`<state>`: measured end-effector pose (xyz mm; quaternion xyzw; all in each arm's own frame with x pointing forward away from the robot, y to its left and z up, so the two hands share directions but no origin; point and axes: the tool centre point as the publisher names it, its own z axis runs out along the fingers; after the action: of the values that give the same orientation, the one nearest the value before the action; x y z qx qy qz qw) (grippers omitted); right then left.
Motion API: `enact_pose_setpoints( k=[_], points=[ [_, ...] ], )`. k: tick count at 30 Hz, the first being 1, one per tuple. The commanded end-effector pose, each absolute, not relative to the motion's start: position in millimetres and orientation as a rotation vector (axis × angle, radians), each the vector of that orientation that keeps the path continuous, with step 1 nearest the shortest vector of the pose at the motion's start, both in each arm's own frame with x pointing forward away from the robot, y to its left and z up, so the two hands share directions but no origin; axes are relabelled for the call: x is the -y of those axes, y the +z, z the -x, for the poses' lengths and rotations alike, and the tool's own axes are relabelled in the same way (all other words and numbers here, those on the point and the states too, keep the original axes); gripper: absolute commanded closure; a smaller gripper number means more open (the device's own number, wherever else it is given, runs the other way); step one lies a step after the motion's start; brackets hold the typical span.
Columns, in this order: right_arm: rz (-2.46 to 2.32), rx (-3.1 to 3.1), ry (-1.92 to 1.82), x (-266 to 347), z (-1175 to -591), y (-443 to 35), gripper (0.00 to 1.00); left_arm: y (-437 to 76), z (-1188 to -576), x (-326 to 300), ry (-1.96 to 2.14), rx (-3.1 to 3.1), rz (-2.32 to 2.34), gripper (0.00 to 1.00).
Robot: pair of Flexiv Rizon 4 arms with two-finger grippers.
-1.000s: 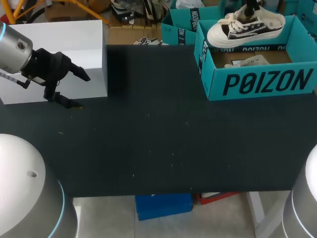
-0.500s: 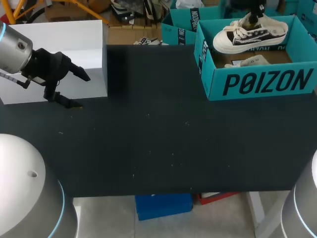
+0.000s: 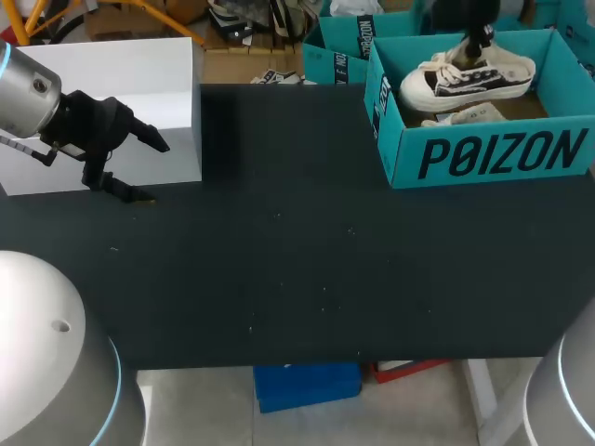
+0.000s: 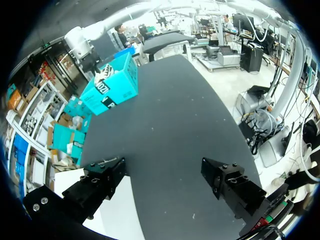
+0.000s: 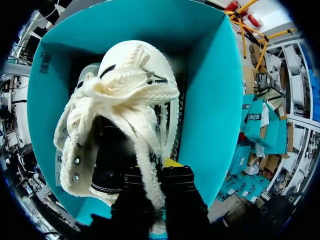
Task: Take the shoe out of the shoebox, open the shoe tongue, remove and reinsert the insole, then place the shoe into the shoebox
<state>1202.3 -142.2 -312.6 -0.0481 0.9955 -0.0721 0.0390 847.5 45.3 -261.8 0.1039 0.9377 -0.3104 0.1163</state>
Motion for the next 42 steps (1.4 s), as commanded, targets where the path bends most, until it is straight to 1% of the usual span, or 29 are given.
enact_pose_setpoints(
  k=[1,10,17,18,19,20,21,22,23,24,25,26,27,29,30,31,32,35,36,37,38,42],
  points=[
    [0.145,-3.068,-0.216,140,-1213,-328,1.0,-263,-846,-45,-0.905,-2.742,-0.304,0.0],
    [0.14,-3.082,-0.202,141,-1217,-350,1.0,-263,-846,-45,-0.905,-2.742,-0.304,0.0],
    [0.13,-3.095,-0.19,140,-1219,-357,1.0,-263,-846,-45,-0.905,-2.742,-0.304,0.0],
    [0.131,-3.099,-0.19,140,-1219,-359,0.95,-263,-846,-45,-0.905,-2.742,-0.304,0.0],
    [0.135,-3.106,-0.189,140,-1218,-361,0.85,-263,-846,-45,-0.905,-2.742,-0.304,0.0],
    [0.139,-3.11,-0.188,139,-1218,-362,0.83,-263,-846,-45,-0.905,-2.742,-0.304,0.0],
    [0.146,-3.119,-0.19,139,-1217,-364,0.84,-263,-846,-45,-0.905,-2.742,-0.304,0.0],
    [0.147,-3.122,-0.19,139,-1217,-365,0.83,-263,-846,-45,-0.905,-2.742,-0.304,0.0],
    [0.145,-3.127,-0.193,139,-1216,-366,0.72,-263,-846,-45,-0.905,-2.742,-0.304,0.0],
    [0.144,-3.129,-0.194,139,-1216,-367,0.57,-263,-846,-45,-0.905,-2.742,-0.304,0.0],
    [0.142,-3.131,-0.195,139,-1216,-367,0.22,-263,-846,-45,-0.905,-2.742,-0.304,0.0],
    [0.141,-3.131,-0.196,139,-1216,-367,0.13,-263,-846,-45,-0.905,-2.742,-0.304,0.0],
    [0.137,-3.132,-0.196,140,-1215,-365,0.09,-263,-846,-45,-0.905,-2.742,-0.304,0.0],
    [0.133,-3.13,-0.198,141,-1213,-361,0.18,-263,-846,-45,-0.905,-2.742,-0.304,0.0],
    [0.127,-3.13,-0.202,142,-1212,-357,0.19,-263,-846,-45,-0.905,-2.742,-0.304,0.0],
    [0.121,-3.129,-0.207,144,-1211,-354,0.16,-263,-846,-45,-0.905,-2.742,-0.304,0.0],
    [0.114,-3.127,-0.21,145,-1210,-349,0.16,-263,-846,-45,-0.905,-2.742,-0.304,0.0],
    [0.087,-3.112,-0.223,150,-1208,-333,0.24,-263,-846,-45,-0.905,-2.742,-0.304,0.0],
    [0.084,-3.107,-0.227,152,-1207,-328,0.31,-263,-846,-45,-0.905,-2.742,-0.304,0.0],
    [0.079,-3.1,-0.234,154,-1206,-322,0.51,-263,-846,-45,-0.905,-2.742,-0.304,0.0],
    [0.07,-3.093,-0.253,156,-1205,-316,0.55,-263,-846,-45,-0.905,-2.742,-0.304,0.0],
    [0.056,-3.071,-0.272,162,-1200,-293,0.54,-263,-846,-45,-0.905,-2.742,-0.304,0.0]
  ],
)
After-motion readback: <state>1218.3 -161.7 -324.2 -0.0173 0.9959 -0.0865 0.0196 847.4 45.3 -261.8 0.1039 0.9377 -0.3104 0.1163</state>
